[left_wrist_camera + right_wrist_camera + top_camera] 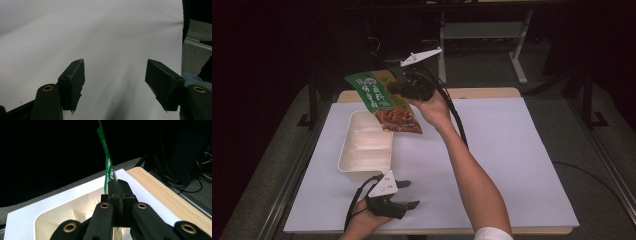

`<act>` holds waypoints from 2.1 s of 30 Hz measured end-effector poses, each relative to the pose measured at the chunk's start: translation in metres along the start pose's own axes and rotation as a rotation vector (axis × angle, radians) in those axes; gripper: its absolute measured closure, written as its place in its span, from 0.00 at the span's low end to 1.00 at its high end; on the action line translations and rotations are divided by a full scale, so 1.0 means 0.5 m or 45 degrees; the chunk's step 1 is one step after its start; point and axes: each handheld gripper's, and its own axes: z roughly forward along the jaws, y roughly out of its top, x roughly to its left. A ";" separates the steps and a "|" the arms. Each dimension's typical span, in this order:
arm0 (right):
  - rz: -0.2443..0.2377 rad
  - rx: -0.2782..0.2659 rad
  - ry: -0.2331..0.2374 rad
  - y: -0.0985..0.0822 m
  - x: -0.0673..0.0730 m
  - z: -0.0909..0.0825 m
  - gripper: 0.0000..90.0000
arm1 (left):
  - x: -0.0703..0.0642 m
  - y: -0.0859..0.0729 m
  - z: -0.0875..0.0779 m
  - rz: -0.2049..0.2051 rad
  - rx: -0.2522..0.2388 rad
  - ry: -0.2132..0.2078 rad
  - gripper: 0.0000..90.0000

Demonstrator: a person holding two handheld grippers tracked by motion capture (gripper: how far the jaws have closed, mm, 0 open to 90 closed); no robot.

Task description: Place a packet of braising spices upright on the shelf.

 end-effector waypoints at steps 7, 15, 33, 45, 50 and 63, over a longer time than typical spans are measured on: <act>-0.012 -0.009 0.029 0.014 0.000 0.044 1.00 | 0.001 -0.003 -0.001 0.000 -0.004 0.005 0.34; -0.012 -0.042 0.038 0.022 0.000 0.074 1.00 | 0.004 -0.004 -0.001 -0.009 -0.006 0.009 0.33; -0.044 -0.039 0.023 0.050 -0.001 0.131 1.00 | 0.008 -0.004 -0.002 -0.016 -0.015 0.003 0.33; 0.025 -0.083 0.036 0.021 -0.022 0.199 1.00 | 0.005 -0.004 0.001 -0.003 0.002 -0.003 0.33; 0.069 -0.092 0.032 0.003 -0.033 0.217 1.00 | 0.005 -0.003 0.001 -0.003 -0.001 -0.003 0.33; 0.231 -0.227 -0.013 -0.060 -0.055 0.225 1.00 | 0.005 -0.003 0.005 0.004 0.007 -0.008 0.33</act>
